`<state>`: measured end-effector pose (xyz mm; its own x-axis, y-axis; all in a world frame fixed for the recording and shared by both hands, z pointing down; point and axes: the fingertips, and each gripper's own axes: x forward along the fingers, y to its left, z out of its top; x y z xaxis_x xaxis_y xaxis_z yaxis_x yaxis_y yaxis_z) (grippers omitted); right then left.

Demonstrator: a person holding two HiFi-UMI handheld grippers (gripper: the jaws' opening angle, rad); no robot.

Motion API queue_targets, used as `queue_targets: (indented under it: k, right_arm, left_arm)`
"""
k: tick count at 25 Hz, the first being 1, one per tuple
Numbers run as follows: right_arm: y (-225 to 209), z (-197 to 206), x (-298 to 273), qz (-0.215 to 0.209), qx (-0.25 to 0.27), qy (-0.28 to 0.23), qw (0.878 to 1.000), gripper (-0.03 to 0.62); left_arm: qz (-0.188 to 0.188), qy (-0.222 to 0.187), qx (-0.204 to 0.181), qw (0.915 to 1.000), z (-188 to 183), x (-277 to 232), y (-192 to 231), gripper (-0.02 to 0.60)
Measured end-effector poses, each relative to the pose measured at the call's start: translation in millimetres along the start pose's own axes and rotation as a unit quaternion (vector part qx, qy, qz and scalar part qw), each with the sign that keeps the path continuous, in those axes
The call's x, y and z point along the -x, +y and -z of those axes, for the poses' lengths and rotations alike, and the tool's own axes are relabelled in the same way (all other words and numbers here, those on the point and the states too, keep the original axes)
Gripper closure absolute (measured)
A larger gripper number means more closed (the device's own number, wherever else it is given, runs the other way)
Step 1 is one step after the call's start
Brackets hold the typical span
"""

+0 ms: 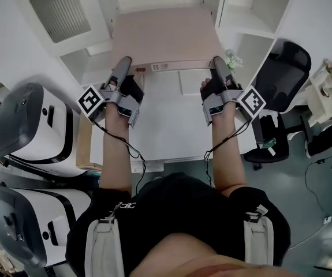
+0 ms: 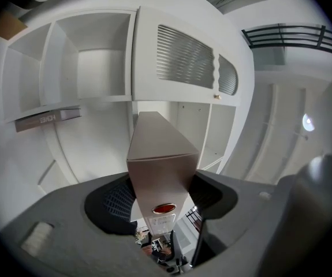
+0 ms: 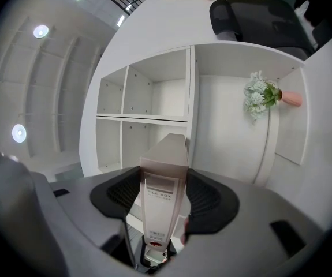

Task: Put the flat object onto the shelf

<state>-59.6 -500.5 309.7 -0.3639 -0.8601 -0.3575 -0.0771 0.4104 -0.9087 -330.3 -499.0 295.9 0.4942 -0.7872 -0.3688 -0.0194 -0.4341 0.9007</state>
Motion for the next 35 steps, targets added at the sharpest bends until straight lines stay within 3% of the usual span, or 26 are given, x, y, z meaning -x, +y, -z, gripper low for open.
queue_targets:
  k: [7,17,21,27,30,35]
  right_arm:
    - [-5,-6,-17,0.015,-0.009,-0.014,1.000,0.345]
    - [-4,-21,-44,0.023,-0.013,-0.039,0.999,0.345]
    - [-5,-21,-58,0.016,-0.007,-0.037,0.999,0.345]
    - [-3,-17,-81,-0.004,0.056,-0.027,0.998,0.358]
    - [-5,-17,-86,0.000,0.081,-0.026,0.996,0.401]
    - [-12,-21,-104,0.013,0.086,-0.027,0.996,0.415]
  left_arm:
    - [0.004,0.016,-0.021,0.9996,-10,-19,4,0.284]
    - [0.029,0.077,-0.141,0.9866,-9,-42,-2,0.279]
    - [0.015,0.066,-0.146,0.9869,-20,-49,5,0.279]
    - [-0.020,0.027,-0.144,0.9890,-48,-68,10,0.276]
    - [-0.034,0.010,-0.144,0.9890,-55,-77,10,0.276]
    - [-0.062,-0.002,-0.148,0.9871,-68,-92,18,0.276]
